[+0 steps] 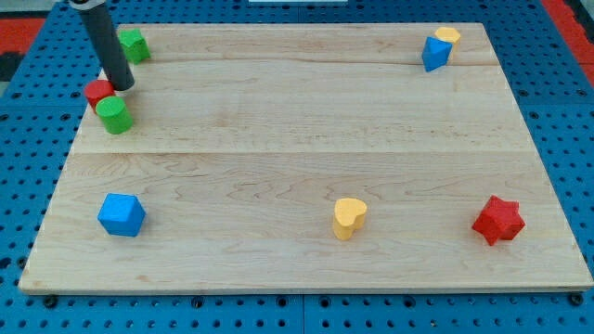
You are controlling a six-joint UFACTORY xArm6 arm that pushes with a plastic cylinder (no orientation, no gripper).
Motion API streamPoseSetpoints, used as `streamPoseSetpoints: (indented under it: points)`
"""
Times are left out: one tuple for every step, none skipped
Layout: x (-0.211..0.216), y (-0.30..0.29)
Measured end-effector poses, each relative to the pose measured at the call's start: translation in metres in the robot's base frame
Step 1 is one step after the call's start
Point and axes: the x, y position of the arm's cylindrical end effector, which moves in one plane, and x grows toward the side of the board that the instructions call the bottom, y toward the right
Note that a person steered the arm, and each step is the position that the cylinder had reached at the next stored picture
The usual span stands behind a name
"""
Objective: Move the green star down a bit towards the red and green circle
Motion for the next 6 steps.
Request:
streamPoseSetpoints:
  points:
    - [-0.009, 0.003]
    - [-0.028, -0.026]
    - [-0.029, -0.052]
    - [-0.051, -0.054]
    - [-0.096, -0.048]
    - [-0.112, -0.021]
